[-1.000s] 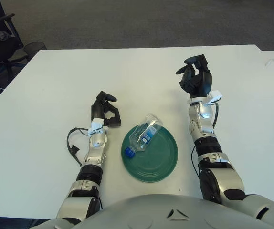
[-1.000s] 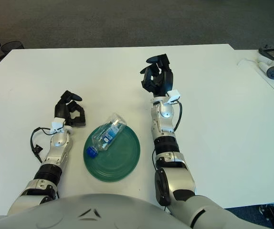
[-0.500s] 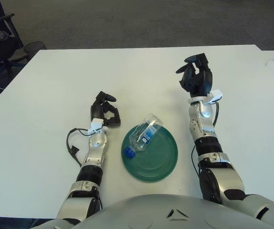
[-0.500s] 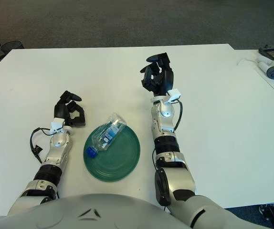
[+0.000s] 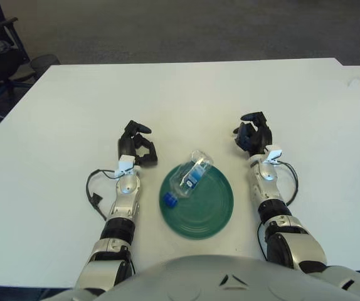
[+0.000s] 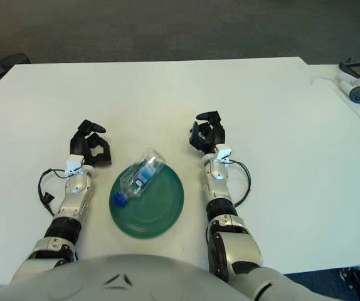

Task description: Put the bottle into the plate.

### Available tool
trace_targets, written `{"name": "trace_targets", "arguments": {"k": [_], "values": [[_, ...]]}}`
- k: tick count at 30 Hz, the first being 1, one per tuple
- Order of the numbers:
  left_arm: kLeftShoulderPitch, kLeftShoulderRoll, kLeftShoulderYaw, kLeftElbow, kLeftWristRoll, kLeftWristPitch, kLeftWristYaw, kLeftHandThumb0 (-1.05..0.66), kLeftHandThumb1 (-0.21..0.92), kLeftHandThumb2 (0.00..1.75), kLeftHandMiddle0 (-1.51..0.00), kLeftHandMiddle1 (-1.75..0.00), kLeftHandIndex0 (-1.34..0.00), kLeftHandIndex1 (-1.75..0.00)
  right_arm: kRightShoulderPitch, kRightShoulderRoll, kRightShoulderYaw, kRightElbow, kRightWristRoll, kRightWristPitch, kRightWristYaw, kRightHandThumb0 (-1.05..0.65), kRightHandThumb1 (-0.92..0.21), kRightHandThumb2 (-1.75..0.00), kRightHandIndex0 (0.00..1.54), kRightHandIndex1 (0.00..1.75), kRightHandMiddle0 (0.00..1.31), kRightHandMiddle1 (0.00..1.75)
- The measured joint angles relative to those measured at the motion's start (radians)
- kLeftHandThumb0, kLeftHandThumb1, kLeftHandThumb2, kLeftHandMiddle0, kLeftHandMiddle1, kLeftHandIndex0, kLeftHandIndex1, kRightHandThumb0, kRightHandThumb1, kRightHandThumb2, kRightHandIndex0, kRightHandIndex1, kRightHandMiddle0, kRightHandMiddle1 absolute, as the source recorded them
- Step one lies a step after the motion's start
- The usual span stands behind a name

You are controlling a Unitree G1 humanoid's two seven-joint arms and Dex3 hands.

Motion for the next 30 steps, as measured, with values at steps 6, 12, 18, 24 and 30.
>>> {"name": "trace_targets", "arguments": {"k": [6, 12, 18, 24, 30], "values": [[0.002, -0.003, 0.003, -0.005, -0.001, 0.003, 0.0, 0.0, -0.04, 1.7, -0.9, -1.67, -0.66, -1.75, -0.027, -0.021, -0.013, 0.047, -0.004, -0.017, -0.012, 0.0, -0.56, -1.01, 0.47, 1.75, 0.25, 1.64], [0.002, -0.003, 0.007, -0.006, -0.005, 0.003, -0.002, 0.0, -0.05, 1.7, -0.91, -1.66, -0.66, -1.75, -0.065, -0.033, -0.015, 0.11, -0.012, -0.018, -0.017, 0.0, -0.58, -0.98, 0.45, 1.75, 0.24, 1.64], [0.003, -0.004, 0.006, -0.007, -0.004, 0.003, -0.003, 0.0, -0.06, 1.71, -0.91, -1.66, -0.67, -1.75, -0.087, -0.039, -0.02, 0.143, -0.011, -0.015, -0.008, 0.0, -0.59, -0.97, 0.45, 1.75, 0.23, 1.65], [0.011, -0.004, 0.005, -0.021, 0.001, 0.012, -0.001, 0.0, -0.07, 1.72, -0.92, -1.66, -0.68, -1.75, -0.092, -0.039, -0.029, 0.155, -0.008, -0.021, 0.005, 0.0, -0.59, -0.97, 0.44, 1.75, 0.22, 1.65], [0.017, -0.005, 0.005, -0.03, 0.002, 0.021, 0.0, 0.0, -0.08, 1.74, -0.92, -1.67, -0.68, -1.75, -0.09, -0.039, -0.037, 0.158, -0.007, -0.03, 0.009, 0.0, -0.6, -0.97, 0.44, 1.75, 0.21, 1.66]]}}
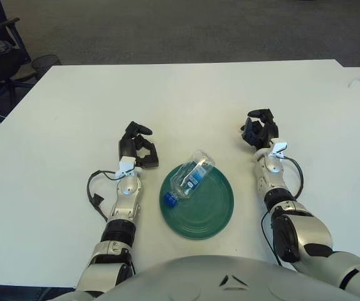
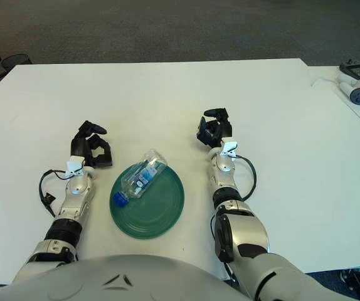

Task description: Put the bottle into the plate.

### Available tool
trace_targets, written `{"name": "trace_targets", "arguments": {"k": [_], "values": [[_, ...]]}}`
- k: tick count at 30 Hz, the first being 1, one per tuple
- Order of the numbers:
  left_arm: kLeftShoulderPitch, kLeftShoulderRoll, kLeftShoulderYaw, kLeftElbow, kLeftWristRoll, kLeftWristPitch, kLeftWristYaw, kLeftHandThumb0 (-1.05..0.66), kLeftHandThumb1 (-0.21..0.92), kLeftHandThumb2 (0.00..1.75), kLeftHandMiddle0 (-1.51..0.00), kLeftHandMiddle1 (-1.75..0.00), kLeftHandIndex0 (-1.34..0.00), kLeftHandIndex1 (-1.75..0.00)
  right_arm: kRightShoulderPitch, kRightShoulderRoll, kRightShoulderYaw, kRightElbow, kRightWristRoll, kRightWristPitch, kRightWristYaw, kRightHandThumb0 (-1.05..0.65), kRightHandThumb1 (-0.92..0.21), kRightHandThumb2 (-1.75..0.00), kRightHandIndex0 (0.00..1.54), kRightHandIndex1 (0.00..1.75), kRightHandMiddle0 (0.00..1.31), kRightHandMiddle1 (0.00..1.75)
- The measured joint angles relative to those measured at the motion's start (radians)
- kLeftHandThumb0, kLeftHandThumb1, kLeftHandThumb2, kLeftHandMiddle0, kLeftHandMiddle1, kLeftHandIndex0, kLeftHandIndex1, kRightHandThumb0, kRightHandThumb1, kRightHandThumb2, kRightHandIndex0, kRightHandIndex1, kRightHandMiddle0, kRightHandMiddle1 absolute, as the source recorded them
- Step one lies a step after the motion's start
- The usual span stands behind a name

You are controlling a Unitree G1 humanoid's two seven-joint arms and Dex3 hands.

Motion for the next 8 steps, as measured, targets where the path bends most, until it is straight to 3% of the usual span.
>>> {"name": "trace_targets", "arguments": {"k": [8], "values": [[0.001, -0.003, 0.0, -0.005, 0.004, 0.006, 0.003, 0.0, -0.08, 1.74, -0.93, -1.67, -0.69, -1.75, 0.022, 0.001, 0.005, -0.03, -0.004, -0.001, -0.002, 0.0, -0.59, -0.98, 0.44, 1.75, 0.22, 1.66]]}}
